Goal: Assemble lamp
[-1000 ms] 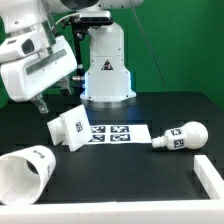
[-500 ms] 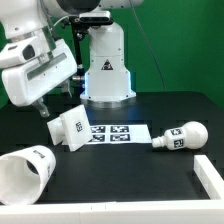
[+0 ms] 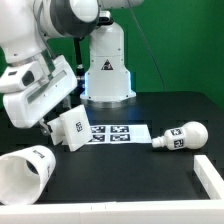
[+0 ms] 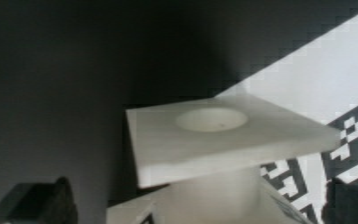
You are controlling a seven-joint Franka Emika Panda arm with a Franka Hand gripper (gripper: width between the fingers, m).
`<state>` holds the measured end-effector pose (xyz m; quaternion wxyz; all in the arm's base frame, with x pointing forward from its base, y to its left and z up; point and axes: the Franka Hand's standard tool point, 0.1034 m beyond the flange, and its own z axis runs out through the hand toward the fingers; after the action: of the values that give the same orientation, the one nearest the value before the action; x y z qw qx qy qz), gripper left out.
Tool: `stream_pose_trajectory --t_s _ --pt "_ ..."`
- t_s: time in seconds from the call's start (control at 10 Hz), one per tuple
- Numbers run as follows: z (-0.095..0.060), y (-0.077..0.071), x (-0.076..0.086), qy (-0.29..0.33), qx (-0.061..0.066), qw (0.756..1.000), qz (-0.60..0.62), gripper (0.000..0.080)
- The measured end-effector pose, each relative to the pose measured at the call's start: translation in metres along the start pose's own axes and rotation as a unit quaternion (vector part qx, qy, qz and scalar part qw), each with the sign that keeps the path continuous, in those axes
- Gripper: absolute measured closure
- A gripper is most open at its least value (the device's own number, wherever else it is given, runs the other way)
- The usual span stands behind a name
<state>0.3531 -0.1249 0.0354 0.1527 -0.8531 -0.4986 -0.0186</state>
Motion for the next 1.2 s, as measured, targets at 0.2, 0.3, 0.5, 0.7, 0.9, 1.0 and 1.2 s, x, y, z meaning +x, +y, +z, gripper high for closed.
stream_pose_trajectory --t_s 0.2,0.3,0.5,0.7,0.9,1.0,1.2 --pt "0.0083 -0.0033 -0.0010 -0.002 0.008 1.000 0.002 0.0099" --pt "0.0094 -0.0038 -0.0034 -0.002 0.009 1.000 0.005 0.0099" --pt "0.0092 -0.0038 -0.0040 -0.003 0.010 1.000 0.006 0.0231" --pt "0.0091 -0.0038 -0.0045 -0.003 0.009 1.000 0.007 0.0371" --pt "0.0085 -0.0036 -0.0045 -0.003 0.009 1.000 0.007 0.0504" --pt "0.0085 -0.0035 -0.0045 -0.003 0.009 1.000 0.008 0.0507" --pt "0.0083 -0.0035 -0.0044 -0.002 0.009 1.000 0.008 0.0507"
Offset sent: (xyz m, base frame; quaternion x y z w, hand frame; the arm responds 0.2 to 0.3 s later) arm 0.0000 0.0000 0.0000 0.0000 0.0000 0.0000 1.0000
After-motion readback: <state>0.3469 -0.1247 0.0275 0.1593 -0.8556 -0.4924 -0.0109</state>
